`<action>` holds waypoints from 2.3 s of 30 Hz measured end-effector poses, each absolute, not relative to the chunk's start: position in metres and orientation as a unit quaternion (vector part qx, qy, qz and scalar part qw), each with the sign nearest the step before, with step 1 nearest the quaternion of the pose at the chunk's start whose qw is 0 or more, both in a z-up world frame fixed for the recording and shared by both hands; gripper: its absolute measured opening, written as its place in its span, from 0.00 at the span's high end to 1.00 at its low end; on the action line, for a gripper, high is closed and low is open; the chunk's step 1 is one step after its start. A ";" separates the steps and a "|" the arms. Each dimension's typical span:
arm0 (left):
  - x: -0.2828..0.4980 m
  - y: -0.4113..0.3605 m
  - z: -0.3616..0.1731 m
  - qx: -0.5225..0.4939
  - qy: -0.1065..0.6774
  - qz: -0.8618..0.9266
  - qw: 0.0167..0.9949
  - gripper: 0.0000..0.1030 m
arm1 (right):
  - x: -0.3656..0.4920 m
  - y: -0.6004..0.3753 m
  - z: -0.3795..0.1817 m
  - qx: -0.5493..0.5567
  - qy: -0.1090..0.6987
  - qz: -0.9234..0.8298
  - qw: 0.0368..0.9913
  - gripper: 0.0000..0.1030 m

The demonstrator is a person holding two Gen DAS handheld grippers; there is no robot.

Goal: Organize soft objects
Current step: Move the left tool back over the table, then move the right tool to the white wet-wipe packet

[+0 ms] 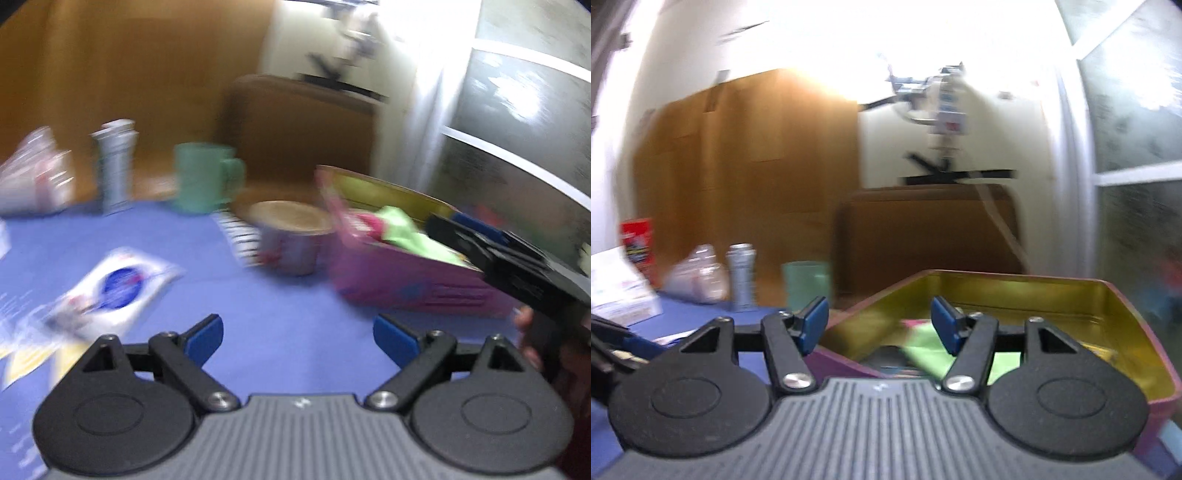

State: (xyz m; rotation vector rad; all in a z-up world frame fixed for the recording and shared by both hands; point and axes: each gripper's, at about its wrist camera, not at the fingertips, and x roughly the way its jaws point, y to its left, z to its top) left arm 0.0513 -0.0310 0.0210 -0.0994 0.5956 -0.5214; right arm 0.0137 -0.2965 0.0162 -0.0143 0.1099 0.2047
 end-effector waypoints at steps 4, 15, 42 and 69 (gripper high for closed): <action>0.058 0.030 0.013 -0.082 0.290 -0.162 0.940 0.10 | 0.023 -0.258 0.011 -0.025 0.104 0.183 0.977 0.38; 0.059 0.117 0.002 -0.158 0.233 -0.007 0.959 0.08 | 0.086 -0.134 -0.018 -0.042 0.281 0.285 0.915 0.28; 0.045 0.148 -0.004 -0.260 0.190 -0.036 0.946 0.01 | 0.130 -0.059 -0.025 -0.083 0.301 0.286 0.906 0.15; 0.063 0.111 -0.004 -0.160 0.263 -0.079 0.948 0.01 | 0.045 -0.153 -0.030 -0.059 0.275 0.358 0.891 0.07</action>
